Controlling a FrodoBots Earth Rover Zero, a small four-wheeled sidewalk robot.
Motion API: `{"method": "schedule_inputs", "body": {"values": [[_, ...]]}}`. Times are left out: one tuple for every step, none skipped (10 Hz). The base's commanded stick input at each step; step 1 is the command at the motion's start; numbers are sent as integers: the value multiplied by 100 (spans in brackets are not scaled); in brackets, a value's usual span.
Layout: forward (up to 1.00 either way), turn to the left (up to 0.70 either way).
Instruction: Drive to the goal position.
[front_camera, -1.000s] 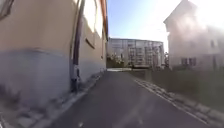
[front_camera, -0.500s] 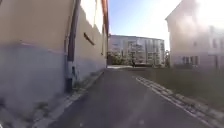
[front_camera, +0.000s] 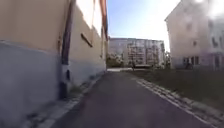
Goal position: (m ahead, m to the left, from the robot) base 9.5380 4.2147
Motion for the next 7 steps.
{"method": "schedule_inputs", "body": {"values": [[60,0],[60,0],[60,0],[60,0],[60,0],[60,0],[60,0]]}}
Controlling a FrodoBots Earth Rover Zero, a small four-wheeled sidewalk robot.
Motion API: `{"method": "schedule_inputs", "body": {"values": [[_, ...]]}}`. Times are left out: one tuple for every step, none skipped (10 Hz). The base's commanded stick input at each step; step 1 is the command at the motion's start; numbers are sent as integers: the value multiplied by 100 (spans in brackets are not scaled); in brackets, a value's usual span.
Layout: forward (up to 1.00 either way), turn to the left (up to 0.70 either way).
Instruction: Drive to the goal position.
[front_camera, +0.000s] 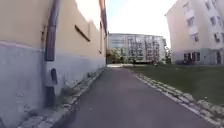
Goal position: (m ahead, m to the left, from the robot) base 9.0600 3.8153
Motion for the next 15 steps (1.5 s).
{"method": "schedule_inputs", "body": {"values": [[60,0],[60,0],[60,0],[60,0],[60,0],[60,0],[60,0],[60,0],[60,0],[60,0],[60,0],[60,0],[60,0],[60,0],[60,0]]}}
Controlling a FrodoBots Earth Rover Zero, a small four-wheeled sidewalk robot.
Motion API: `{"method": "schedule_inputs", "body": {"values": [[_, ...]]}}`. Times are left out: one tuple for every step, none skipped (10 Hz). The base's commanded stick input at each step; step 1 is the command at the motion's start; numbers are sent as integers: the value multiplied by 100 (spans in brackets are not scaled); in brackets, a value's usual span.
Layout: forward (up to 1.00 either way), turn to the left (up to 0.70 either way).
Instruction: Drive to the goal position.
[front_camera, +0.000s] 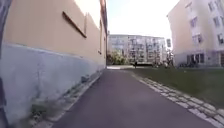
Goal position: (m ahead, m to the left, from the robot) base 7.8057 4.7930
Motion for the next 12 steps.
{"method": "schedule_inputs", "body": {"values": [[60,0],[60,0],[60,0],[60,0],[60,0],[60,0],[60,0],[60,0],[60,0],[60,0],[60,0],[60,0]]}}
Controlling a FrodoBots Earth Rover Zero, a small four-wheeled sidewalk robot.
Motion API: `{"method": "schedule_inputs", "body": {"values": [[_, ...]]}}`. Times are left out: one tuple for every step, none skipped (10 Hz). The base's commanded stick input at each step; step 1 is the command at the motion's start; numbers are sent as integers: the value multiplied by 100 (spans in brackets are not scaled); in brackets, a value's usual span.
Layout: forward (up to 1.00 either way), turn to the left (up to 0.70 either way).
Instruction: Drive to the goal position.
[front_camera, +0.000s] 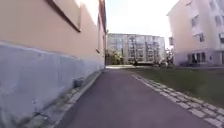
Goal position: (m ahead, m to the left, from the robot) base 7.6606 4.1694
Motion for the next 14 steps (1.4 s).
{"method": "schedule_inputs", "body": {"values": [[60,0],[60,0],[60,0],[60,0],[60,0],[60,0],[60,0],[60,0],[60,0],[60,0],[60,0],[60,0],[60,0],[60,0]]}}
